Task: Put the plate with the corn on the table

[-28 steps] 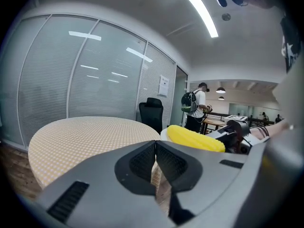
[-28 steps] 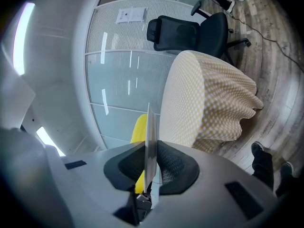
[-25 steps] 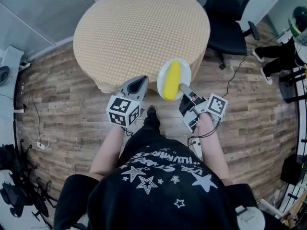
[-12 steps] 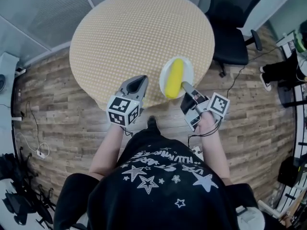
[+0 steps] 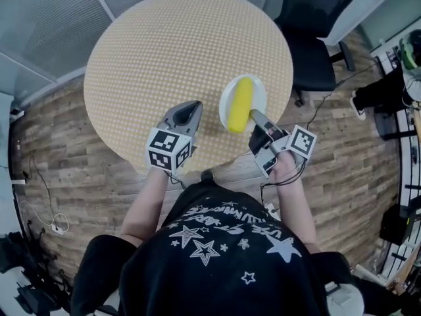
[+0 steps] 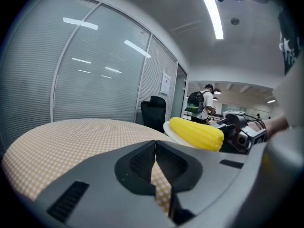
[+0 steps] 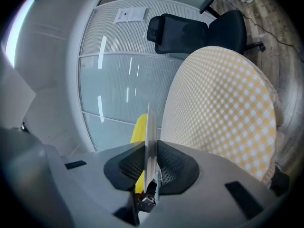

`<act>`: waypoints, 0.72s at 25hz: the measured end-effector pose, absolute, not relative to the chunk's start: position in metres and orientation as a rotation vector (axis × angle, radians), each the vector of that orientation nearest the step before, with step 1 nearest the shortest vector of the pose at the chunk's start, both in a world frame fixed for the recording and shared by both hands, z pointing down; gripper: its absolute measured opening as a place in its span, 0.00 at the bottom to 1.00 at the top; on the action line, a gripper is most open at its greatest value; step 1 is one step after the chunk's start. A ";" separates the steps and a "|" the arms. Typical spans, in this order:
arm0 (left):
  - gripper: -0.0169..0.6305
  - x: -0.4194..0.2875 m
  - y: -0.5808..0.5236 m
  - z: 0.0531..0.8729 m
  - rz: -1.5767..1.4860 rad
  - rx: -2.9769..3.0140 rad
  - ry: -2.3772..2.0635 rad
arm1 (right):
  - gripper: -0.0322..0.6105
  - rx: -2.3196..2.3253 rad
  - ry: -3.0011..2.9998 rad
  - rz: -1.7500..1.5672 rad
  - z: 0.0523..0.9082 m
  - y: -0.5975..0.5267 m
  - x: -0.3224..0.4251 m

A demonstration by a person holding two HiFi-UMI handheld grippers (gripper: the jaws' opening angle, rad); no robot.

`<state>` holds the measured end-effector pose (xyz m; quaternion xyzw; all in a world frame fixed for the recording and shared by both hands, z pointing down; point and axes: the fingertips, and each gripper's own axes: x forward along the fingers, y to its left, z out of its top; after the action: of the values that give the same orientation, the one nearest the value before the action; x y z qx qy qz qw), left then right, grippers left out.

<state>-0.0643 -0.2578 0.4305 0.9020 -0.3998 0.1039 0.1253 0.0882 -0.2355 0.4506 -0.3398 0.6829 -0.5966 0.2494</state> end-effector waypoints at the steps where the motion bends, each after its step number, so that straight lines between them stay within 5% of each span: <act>1: 0.04 -0.064 -0.262 0.432 0.302 2.629 -1.151 | 0.15 -0.931 1.856 -1.620 0.450 -0.239 0.087; 18: 0.04 -0.057 -0.293 0.443 0.286 2.582 -1.208 | 0.15 -0.920 1.868 -1.657 0.466 -0.283 0.108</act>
<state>-0.0569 -0.2930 0.4433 0.8926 -0.4176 0.0990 0.1378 0.1084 -0.2832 0.4658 -0.3357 0.6819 -0.6048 0.2379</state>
